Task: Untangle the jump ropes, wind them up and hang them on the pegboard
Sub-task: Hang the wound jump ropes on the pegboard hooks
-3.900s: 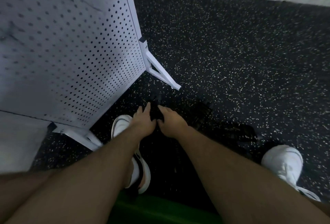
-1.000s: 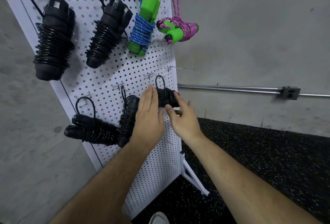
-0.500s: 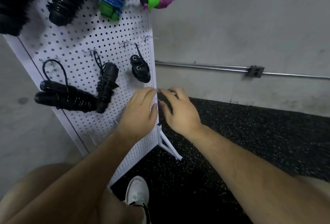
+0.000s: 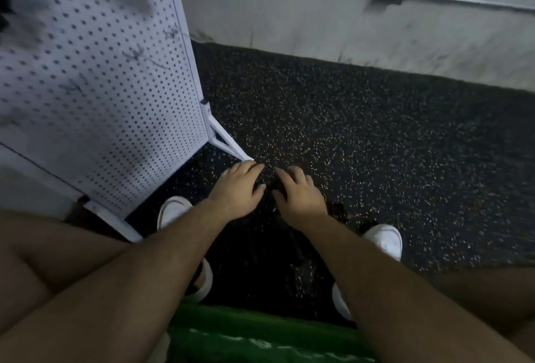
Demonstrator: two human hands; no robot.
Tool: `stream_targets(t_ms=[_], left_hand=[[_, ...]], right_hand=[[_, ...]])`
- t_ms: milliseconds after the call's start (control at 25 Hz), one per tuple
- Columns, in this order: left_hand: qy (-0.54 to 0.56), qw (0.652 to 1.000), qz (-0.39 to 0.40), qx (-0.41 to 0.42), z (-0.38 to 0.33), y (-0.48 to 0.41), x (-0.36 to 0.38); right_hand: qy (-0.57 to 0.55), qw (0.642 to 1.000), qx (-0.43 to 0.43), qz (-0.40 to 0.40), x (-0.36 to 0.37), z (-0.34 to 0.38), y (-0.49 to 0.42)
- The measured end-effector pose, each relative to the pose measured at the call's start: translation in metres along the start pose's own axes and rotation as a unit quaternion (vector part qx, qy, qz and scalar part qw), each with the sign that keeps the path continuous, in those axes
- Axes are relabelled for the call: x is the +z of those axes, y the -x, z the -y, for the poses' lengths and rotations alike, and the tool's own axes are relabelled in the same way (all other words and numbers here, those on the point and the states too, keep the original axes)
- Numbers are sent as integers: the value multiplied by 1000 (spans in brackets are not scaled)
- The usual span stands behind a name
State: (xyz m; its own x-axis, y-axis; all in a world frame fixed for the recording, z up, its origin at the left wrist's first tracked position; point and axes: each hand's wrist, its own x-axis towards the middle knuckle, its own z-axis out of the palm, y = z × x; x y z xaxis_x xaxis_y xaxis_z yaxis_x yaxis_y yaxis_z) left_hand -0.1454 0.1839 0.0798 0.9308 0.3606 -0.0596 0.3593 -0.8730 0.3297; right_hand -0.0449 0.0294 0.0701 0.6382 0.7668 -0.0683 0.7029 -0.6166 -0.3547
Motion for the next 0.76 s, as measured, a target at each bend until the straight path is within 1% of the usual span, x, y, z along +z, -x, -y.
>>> stream_targets(t_ms=[120, 200, 320, 440, 520, 600, 680, 760], left_hand=[[7, 998, 58, -17, 0, -18, 34], [4, 993, 117, -23, -2, -30, 59], [4, 970, 244, -20, -6, -36, 94], [5, 949, 315, -6, -7, -38, 121], [22, 938, 346, -13, -6, -39, 135], [43, 929, 366, -12, -7, -37, 146], [74, 929, 361, -17, -7, -33, 153], [102, 937, 332, -30, -9, -28, 151]], right_hand=[[-1, 999, 38, 30, 20, -22, 1], [-1, 996, 60, 63, 35, -39, -2], [9, 986, 71, 147, 61, -58, -1], [-6, 964, 112, 242, 85, -69, -1], [-8, 954, 128, 271, 99, -71, 2], [6, 951, 125, 283, 109, -70, 5], [24, 947, 131, 291, 114, -68, 5], [31, 948, 153, 277, 112, -65, 5]])
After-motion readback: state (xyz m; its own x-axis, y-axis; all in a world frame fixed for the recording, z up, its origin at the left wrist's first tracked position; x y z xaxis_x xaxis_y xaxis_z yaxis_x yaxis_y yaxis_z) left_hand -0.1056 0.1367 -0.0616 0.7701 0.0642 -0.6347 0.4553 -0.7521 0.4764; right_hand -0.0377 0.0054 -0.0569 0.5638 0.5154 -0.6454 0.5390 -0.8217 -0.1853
